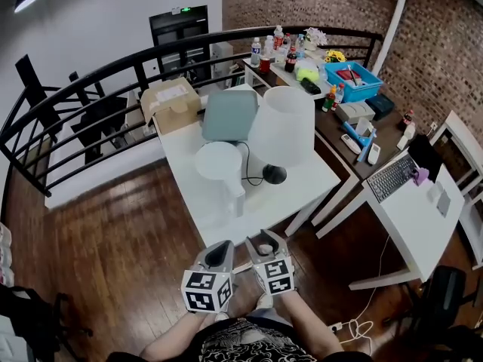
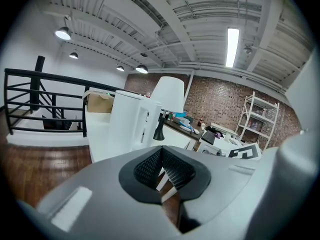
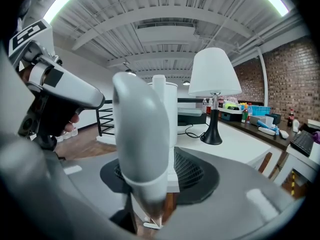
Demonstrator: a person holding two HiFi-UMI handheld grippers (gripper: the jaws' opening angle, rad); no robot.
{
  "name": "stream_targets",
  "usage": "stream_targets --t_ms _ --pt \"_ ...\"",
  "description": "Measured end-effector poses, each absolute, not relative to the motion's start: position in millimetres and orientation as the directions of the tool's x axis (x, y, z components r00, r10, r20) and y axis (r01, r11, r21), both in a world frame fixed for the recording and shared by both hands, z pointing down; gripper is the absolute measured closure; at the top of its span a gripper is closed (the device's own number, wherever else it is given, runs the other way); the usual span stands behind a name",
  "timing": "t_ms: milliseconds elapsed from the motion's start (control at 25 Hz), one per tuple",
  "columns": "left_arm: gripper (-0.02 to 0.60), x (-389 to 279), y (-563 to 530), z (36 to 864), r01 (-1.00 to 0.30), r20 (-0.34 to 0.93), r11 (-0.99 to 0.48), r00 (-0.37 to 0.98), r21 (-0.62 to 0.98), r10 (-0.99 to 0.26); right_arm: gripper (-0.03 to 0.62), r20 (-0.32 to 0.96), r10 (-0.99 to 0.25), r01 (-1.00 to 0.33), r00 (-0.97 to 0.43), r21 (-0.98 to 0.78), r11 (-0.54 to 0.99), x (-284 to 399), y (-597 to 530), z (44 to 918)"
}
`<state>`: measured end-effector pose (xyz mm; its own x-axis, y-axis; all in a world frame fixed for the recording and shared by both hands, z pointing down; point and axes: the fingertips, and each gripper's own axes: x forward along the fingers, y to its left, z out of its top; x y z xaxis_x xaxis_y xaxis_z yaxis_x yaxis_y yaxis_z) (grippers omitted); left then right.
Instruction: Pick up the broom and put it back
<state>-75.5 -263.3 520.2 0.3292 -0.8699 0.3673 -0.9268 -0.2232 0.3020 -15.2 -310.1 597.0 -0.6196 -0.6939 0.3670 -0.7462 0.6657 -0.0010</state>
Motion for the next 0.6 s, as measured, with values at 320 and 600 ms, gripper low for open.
stream_targets --t_ms 320,600 --pt "0.578 -75 -250 518 -0.913 0.355 -0.264 0.369 0.310 -0.859 0.439 0.305 -0.738 -0.769 -0.602 0.024 0.638 -14 -295 564" --pt "0.578 -75 -221 516 -0.887 0.343 -0.331 0.436 0.323 -0.832 0.437 0.263 -0.799 -0.820 -0.541 0.043 0.570 -6 -267 544"
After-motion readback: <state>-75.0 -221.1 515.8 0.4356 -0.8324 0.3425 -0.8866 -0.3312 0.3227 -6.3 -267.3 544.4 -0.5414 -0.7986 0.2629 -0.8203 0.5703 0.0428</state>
